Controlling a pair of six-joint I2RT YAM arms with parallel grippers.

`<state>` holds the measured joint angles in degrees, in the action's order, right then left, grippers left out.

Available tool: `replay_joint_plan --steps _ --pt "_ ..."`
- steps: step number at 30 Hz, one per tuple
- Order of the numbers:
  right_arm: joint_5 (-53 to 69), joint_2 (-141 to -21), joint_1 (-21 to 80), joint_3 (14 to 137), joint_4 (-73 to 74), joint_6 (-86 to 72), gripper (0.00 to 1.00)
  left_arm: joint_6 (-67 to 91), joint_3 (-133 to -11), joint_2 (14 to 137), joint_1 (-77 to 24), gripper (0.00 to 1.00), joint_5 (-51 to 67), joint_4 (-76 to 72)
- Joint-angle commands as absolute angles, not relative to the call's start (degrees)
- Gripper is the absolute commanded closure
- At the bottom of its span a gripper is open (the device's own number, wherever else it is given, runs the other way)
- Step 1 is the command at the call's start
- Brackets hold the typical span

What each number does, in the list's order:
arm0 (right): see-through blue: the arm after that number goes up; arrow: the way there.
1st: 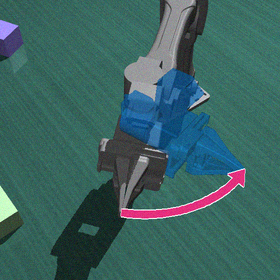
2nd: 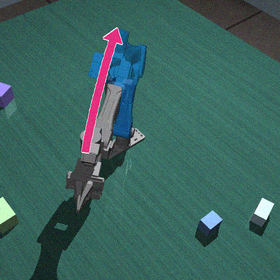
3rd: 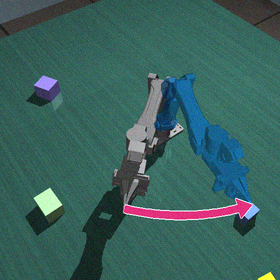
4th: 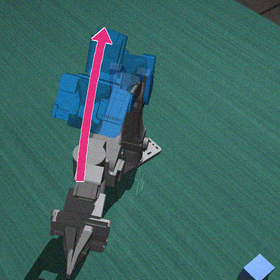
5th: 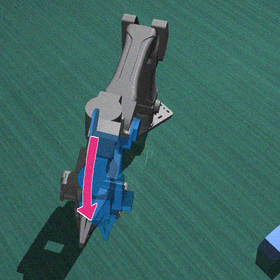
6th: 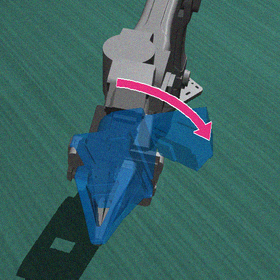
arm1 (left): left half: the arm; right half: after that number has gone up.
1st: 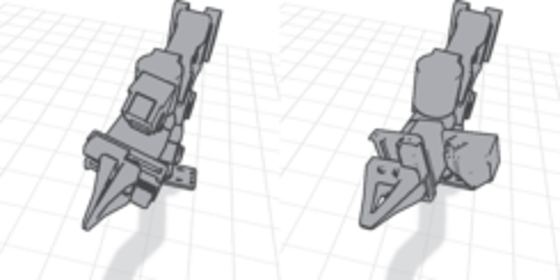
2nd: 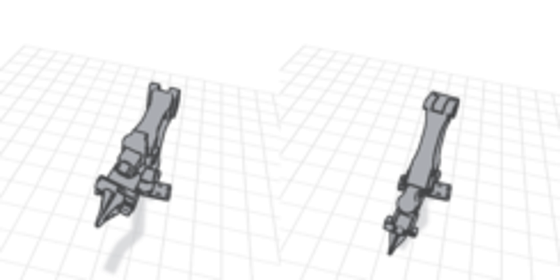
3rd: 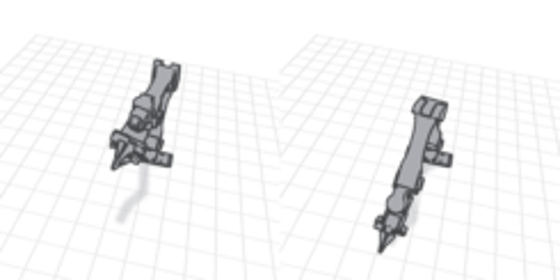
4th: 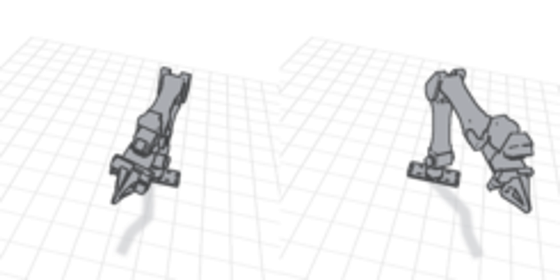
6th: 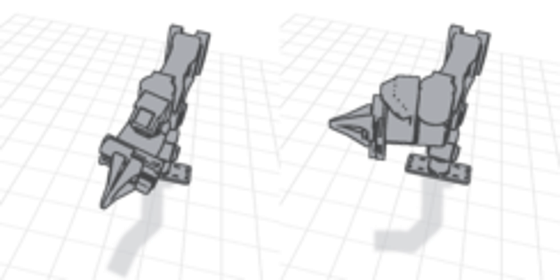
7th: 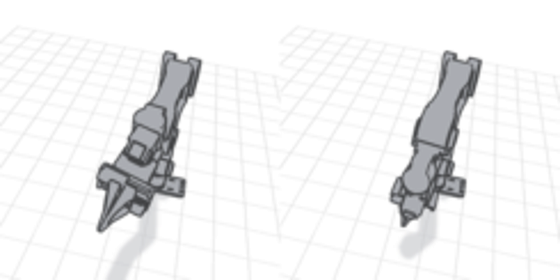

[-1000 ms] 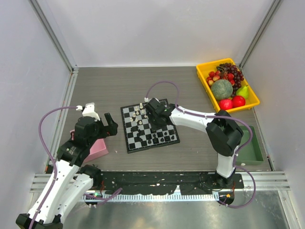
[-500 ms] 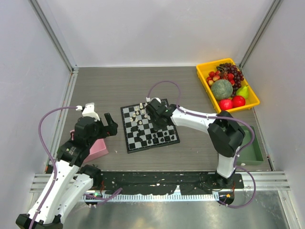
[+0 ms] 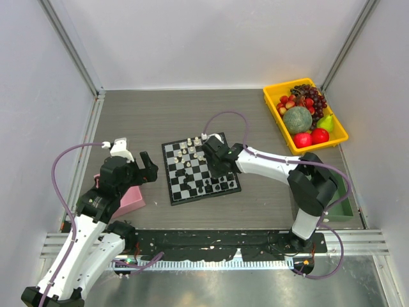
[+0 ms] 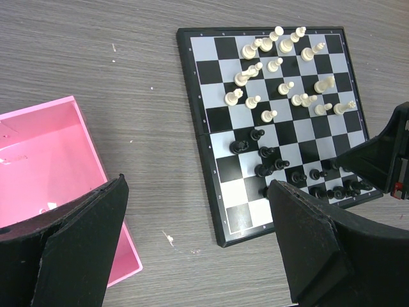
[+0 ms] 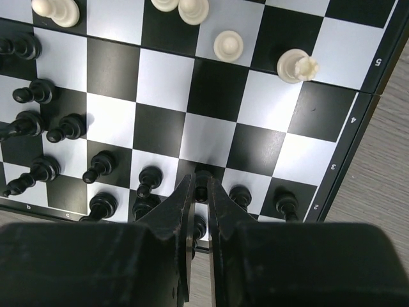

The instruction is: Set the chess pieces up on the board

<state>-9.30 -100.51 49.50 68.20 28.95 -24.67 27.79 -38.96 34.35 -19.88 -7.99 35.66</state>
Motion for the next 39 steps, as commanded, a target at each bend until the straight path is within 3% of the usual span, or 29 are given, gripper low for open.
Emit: replay_joint_plan --steps 1,22,39 --pt "-9.1 -97.2 49.6 66.7 27.4 -25.8 0.86 27.0 -40.3 34.1 -20.0 0.01 -8.8 34.8" --pt "-8.1 -97.4 50.3 65.3 25.8 -26.5 0.85 27.1 -39.7 34.7 -20.0 0.0 -8.6 34.3" --pt "-12.4 -96.0 51.1 73.0 29.8 -24.3 0.61 27.2 -39.4 34.0 -20.0 0.0 -8.3 34.4"
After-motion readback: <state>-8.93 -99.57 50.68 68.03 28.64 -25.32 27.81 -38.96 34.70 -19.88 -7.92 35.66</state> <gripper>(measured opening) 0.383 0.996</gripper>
